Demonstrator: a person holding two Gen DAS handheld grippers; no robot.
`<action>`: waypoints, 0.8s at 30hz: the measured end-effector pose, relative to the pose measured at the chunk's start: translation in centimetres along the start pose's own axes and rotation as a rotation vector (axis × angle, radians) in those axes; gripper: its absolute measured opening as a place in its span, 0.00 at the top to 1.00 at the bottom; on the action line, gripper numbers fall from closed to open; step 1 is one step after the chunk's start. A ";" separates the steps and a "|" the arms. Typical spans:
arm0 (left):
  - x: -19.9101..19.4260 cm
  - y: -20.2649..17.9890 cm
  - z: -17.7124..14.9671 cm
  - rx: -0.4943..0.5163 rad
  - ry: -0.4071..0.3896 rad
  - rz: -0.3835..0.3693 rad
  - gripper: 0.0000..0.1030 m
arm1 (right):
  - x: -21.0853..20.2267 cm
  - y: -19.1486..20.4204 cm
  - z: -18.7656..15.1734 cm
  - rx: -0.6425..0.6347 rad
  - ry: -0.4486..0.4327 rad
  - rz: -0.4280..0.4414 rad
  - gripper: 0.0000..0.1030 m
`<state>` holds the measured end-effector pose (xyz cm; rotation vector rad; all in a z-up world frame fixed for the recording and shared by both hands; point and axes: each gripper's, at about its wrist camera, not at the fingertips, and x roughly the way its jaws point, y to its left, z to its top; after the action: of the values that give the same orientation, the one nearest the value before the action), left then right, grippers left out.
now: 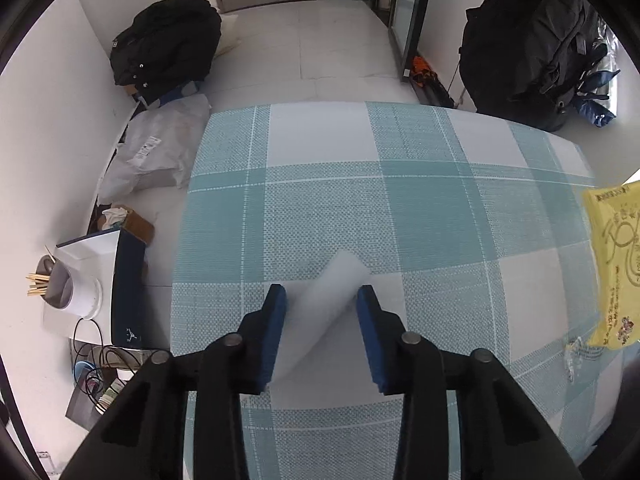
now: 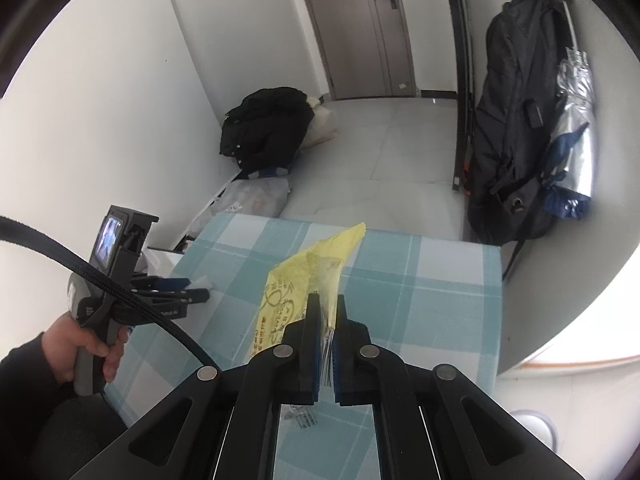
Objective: Collect trash
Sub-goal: 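Grasp the white foam strip with the left gripper while the right gripper lifts the yellow bag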
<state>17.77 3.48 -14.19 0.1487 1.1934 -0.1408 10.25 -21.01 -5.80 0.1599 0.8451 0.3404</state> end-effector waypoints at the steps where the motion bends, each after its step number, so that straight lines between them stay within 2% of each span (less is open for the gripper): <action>1: 0.0 0.1 0.1 -0.009 0.000 -0.007 0.75 | -0.4 -0.2 -0.2 0.003 -0.004 0.000 0.97; 6: -0.1 0.9 0.4 -0.083 -0.001 -0.036 0.84 | -2.5 -0.6 -0.6 0.023 -0.029 0.015 0.97; 8: -0.2 0.7 0.1 -0.116 0.001 -0.037 0.93 | -3.4 -0.5 -0.7 0.017 -0.046 0.017 0.97; 15: -0.8 0.4 -1.1 -0.220 -0.007 -0.068 0.93 | -6.6 -1.1 -1.4 0.016 -0.094 0.027 0.97; 17: -1.0 0.0 -1.1 -0.225 -0.008 -0.068 0.94 | -7.6 -1.4 -1.5 0.022 -0.108 0.026 0.96; 24: -4.2 -2.9 -0.6 -0.216 -0.049 -0.170 0.93 | -11.4 -3.1 -1.4 0.042 -0.180 0.010 0.97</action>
<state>15.13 0.84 -10.65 -0.1452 1.1634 -0.1630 2.94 -28.00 0.48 0.2302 0.6734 0.3129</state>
